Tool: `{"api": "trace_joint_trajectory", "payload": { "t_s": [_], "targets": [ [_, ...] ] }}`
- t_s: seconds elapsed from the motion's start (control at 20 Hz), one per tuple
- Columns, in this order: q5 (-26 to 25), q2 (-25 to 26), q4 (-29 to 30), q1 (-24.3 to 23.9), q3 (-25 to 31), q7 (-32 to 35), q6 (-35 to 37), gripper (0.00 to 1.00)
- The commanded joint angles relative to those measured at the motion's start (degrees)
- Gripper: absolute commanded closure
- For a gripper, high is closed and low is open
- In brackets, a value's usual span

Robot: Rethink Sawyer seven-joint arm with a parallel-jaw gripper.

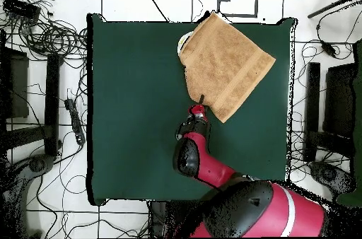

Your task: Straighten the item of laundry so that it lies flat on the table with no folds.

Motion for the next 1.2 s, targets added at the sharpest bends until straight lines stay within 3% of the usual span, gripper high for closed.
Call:
{"api": "trace_joint_trajectory", "payload": {
  "t_s": [0.05,0.7,1.2],
  "targets": [
    [9.91,18.74,-29.32,2.07,20.60,15.56,24.27,0.00],
    [9.43,21.23,-28.22,-1.47,25.87,20.22,23.37,0.00],
    [10.25,22.32,-27.52,-2.61,27.75,18.02,21.82,0.00]
  ]
}}
